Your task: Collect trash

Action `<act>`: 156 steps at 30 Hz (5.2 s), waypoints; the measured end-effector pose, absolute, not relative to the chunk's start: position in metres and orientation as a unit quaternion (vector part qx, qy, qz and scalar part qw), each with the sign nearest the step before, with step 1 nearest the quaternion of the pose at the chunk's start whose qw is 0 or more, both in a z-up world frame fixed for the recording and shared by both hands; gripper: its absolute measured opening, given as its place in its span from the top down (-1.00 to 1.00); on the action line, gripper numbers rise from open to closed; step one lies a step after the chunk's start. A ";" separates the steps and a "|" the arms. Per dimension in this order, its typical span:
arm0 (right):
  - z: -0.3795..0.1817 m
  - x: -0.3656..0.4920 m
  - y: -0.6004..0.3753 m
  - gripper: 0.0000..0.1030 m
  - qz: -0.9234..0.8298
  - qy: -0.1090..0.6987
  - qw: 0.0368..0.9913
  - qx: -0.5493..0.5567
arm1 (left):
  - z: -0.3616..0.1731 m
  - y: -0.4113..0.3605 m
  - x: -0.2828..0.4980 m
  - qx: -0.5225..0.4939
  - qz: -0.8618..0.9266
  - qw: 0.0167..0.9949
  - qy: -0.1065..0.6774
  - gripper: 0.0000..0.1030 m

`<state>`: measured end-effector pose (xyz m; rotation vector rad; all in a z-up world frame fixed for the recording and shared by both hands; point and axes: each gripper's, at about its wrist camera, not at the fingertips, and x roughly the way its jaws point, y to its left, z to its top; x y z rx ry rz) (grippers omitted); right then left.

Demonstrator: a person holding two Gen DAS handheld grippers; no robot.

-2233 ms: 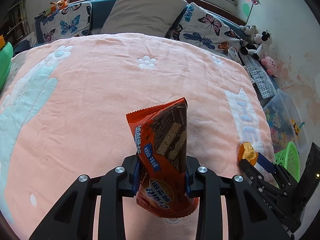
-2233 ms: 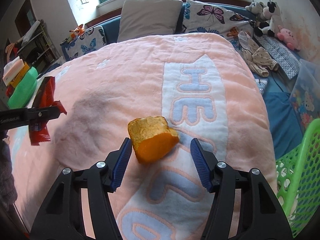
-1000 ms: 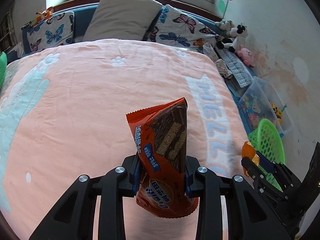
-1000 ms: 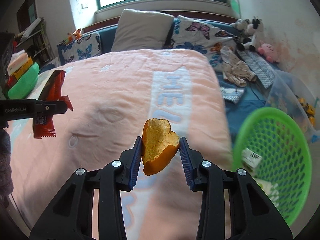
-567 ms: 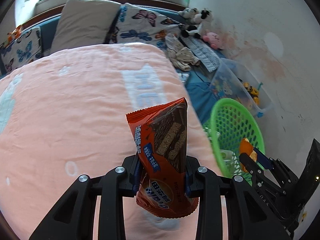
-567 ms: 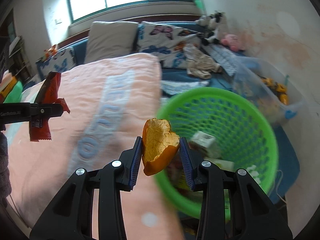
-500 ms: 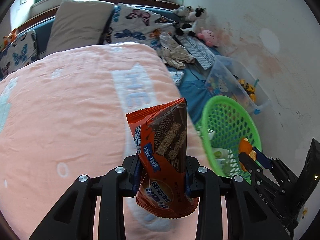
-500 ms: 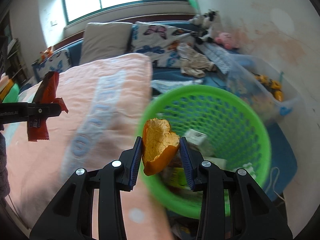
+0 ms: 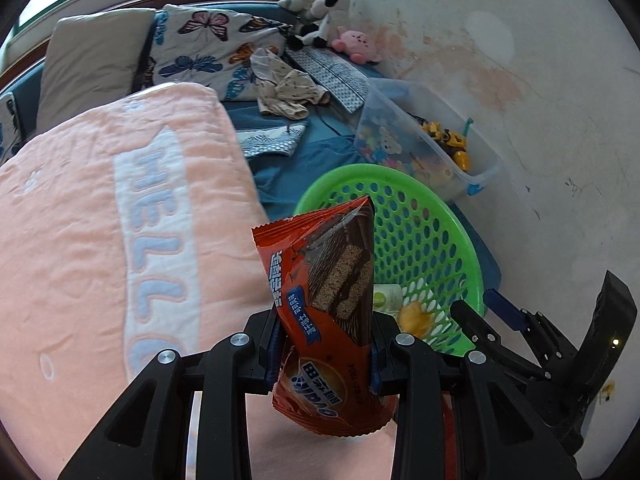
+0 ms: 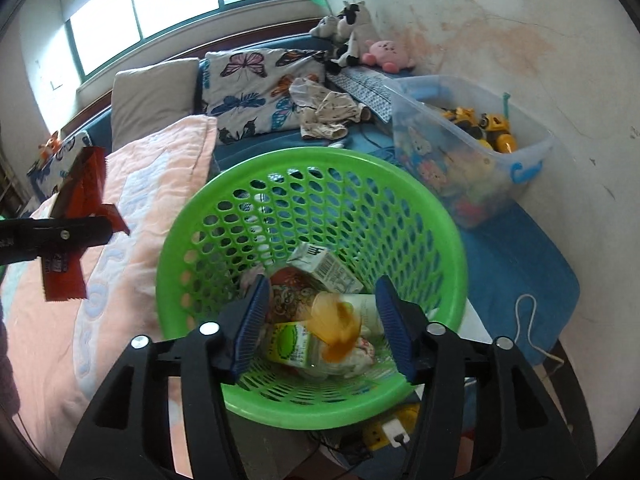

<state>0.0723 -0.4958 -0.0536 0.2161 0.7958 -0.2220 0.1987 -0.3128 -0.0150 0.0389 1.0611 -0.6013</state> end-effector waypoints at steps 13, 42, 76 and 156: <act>-0.045 0.047 -0.498 -0.17 -0.109 0.370 0.916 0.110 | -0.041 -0.346 0.196 0.038 -0.313 0.802 0.507 0.14; -0.030 0.026 -0.484 -0.29 -0.100 0.343 0.927 0.112 | -0.018 -0.323 0.183 0.023 -0.332 0.817 0.471 -0.66; -0.005 0.017 -0.359 -0.75 0.005 0.315 0.946 0.081 | 0.015 -0.118 0.123 0.030 -0.182 0.902 0.391 -0.80; -0.007 -0.012 -0.285 -0.91 0.059 0.284 0.956 0.054 | 0.012 -0.033 0.033 0.031 -0.043 0.940 0.337 -0.83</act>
